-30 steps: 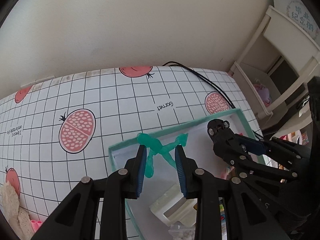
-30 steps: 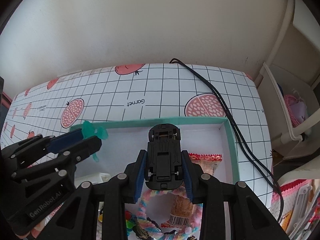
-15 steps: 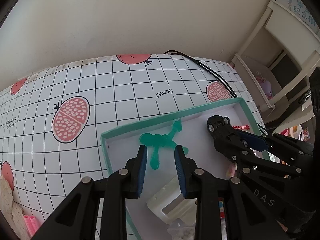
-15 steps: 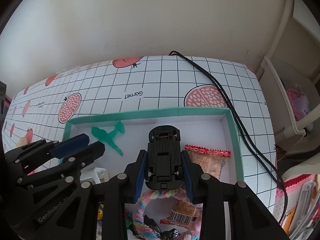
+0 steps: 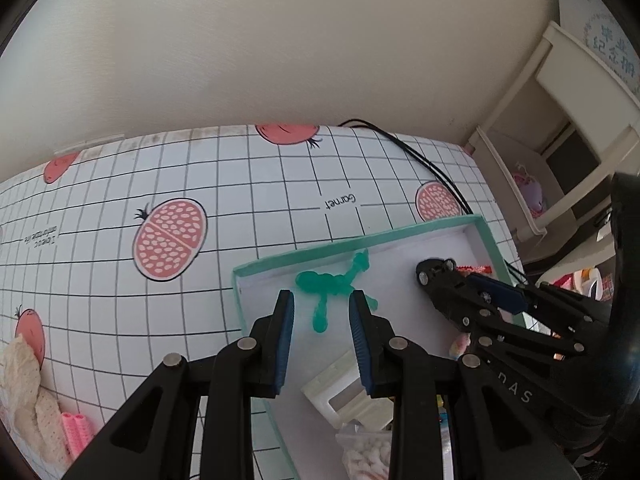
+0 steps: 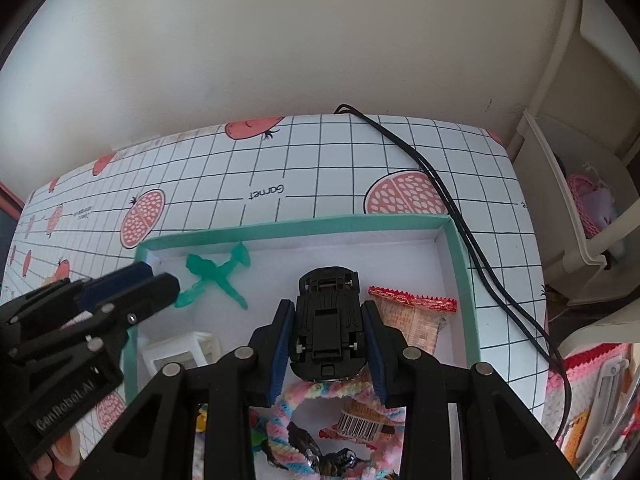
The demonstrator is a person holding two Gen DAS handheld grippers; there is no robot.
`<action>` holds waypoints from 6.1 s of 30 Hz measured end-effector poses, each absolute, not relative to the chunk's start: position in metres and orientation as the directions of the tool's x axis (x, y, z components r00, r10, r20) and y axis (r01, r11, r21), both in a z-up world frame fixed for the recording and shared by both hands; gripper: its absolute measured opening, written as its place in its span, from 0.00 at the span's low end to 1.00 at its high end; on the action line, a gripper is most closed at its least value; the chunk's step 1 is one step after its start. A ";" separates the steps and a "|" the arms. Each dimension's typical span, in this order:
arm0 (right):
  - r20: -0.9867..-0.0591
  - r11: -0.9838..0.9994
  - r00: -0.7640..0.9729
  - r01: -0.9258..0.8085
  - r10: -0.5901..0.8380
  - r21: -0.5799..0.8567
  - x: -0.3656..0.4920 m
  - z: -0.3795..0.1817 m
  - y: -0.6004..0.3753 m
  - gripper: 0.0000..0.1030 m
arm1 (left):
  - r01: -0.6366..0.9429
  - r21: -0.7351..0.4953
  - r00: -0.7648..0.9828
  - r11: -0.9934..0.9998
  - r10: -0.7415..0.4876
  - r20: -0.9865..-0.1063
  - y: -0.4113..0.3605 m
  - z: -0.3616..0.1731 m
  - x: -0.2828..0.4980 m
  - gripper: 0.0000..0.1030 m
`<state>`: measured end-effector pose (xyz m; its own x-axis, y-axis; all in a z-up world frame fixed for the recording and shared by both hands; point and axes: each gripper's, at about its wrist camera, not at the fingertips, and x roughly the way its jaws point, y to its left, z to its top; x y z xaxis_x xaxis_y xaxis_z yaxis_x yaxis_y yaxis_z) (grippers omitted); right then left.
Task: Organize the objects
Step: 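Lower the green toy and black car into the tray and open both tools, then withdraw both tools from the tray toward the lace scrunchie and pink clip, then grasp the cream lace scrunchie with the left tool while the right tool grasps the pink hair-roller clip, then lift the scrunchie and pink clip and carry both over the tray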
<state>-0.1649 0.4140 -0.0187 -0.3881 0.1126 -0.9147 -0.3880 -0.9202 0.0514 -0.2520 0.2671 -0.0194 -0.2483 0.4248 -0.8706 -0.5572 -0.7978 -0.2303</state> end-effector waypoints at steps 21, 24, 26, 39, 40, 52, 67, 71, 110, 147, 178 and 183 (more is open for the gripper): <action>-0.879 -0.905 -0.449 -0.422 0.160 0.051 -0.144 0.014 0.417 0.58 | -0.435 -0.158 -0.368 -0.887 0.335 -0.867 0.232 0.007 -0.246 0.37; -0.874 -0.904 -0.458 -0.424 0.161 0.056 -0.142 0.013 0.418 0.65 | -0.412 -0.148 -0.378 -0.899 0.316 -0.870 0.227 0.003 -0.248 0.50; -0.871 -0.904 -0.464 -0.424 0.161 0.059 -0.142 0.013 0.418 0.71 | -0.401 -0.144 -0.376 -0.905 0.305 -0.875 0.225 0.000 -0.247 0.57; -0.866 -0.909 -0.478 -0.411 0.150 0.069 -0.141 0.011 0.417 0.96 | -0.357 -0.125 -0.375 -0.926 0.265 -0.888 0.214 -0.012 -0.250 0.83; -0.865 -0.910 -0.478 -0.410 0.152 0.067 -0.141 0.011 0.416 0.98 | -0.355 -0.129 -0.376 -0.926 0.267 -0.887 0.213 -0.013 -0.250 0.83; -0.864 -0.911 -0.478 -0.407 0.157 0.060 -0.141 0.011 0.414 1.00 | -0.339 -0.114 -0.403 -0.934 0.254 -0.879 0.207 -0.012 -0.251 1.00; -0.861 -0.911 -0.475 -0.410 0.179 0.037 -0.139 0.034 0.401 1.00 | -0.343 -0.138 -0.416 -0.929 0.282 -0.864 0.183 0.016 -0.246 1.00; -0.854 -0.910 -0.489 -0.413 0.180 0.045 -0.137 0.050 0.390 1.00 | -0.335 -0.140 -0.442 -0.932 0.286 -0.850 0.159 0.035 -0.240 1.00; -0.917 -0.990 -0.395 -0.090 -0.061 0.105 -0.199 -0.007 0.146 1.00 | -0.186 -0.186 -0.392 -0.965 0.246 -0.886 -0.037 -0.006 -0.248 1.00; -0.952 -0.991 -0.291 -0.065 -0.094 0.118 -0.204 -0.058 0.123 0.32 | -0.247 -0.177 -0.288 -0.953 0.246 -0.926 -0.012 -0.056 -0.268 0.42; -0.923 -0.974 -0.367 -0.136 -0.119 0.180 -0.180 -0.019 0.170 0.27 | -0.172 -0.130 -0.390 -0.977 0.189 -0.901 -0.021 -0.011 -0.269 0.11; -0.914 -0.970 -0.391 -0.162 -0.104 0.180 -0.175 -0.005 0.179 0.27 | -0.178 -0.121 -0.422 -0.976 0.187 -0.887 -0.009 0.007 -0.262 0.11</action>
